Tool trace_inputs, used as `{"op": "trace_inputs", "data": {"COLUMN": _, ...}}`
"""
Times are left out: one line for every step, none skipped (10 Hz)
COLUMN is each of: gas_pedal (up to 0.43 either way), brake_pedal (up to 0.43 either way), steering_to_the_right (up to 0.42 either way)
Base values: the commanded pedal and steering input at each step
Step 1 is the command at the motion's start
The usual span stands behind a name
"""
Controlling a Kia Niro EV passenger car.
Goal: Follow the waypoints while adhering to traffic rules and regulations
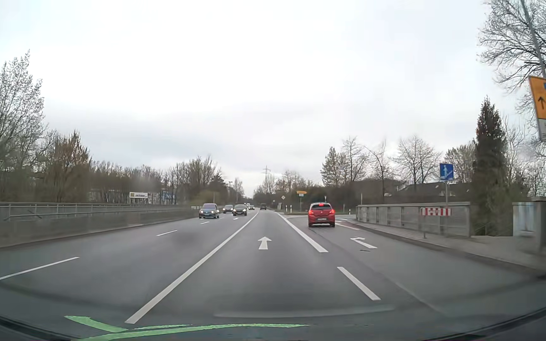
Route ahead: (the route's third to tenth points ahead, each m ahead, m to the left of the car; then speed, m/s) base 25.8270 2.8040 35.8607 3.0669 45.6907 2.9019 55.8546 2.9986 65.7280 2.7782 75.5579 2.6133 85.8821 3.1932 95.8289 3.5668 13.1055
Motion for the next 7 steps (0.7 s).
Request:
{"op": "trace_inputs", "data": {"gas_pedal": 0.169, "brake_pedal": 0.000, "steering_to_the_right": -0.001}}
{"op": "trace_inputs", "data": {"gas_pedal": 0.169, "brake_pedal": 0.000, "steering_to_the_right": -0.001}}
{"op": "trace_inputs", "data": {"gas_pedal": 0.169, "brake_pedal": 0.000, "steering_to_the_right": -0.001}}
{"op": "trace_inputs", "data": {"gas_pedal": 0.169, "brake_pedal": 0.000, "steering_to_the_right": -0.001}}
{"op": "trace_inputs", "data": {"gas_pedal": 0.169, "brake_pedal": 0.000, "steering_to_the_right": -0.001}}
{"op": "trace_inputs", "data": {"gas_pedal": 0.169, "brake_pedal": 0.000, "steering_to_the_right": -0.001}}
{"op": "trace_inputs", "data": {"gas_pedal": 0.169, "brake_pedal": 0.000, "steering_to_the_right": -0.001}}
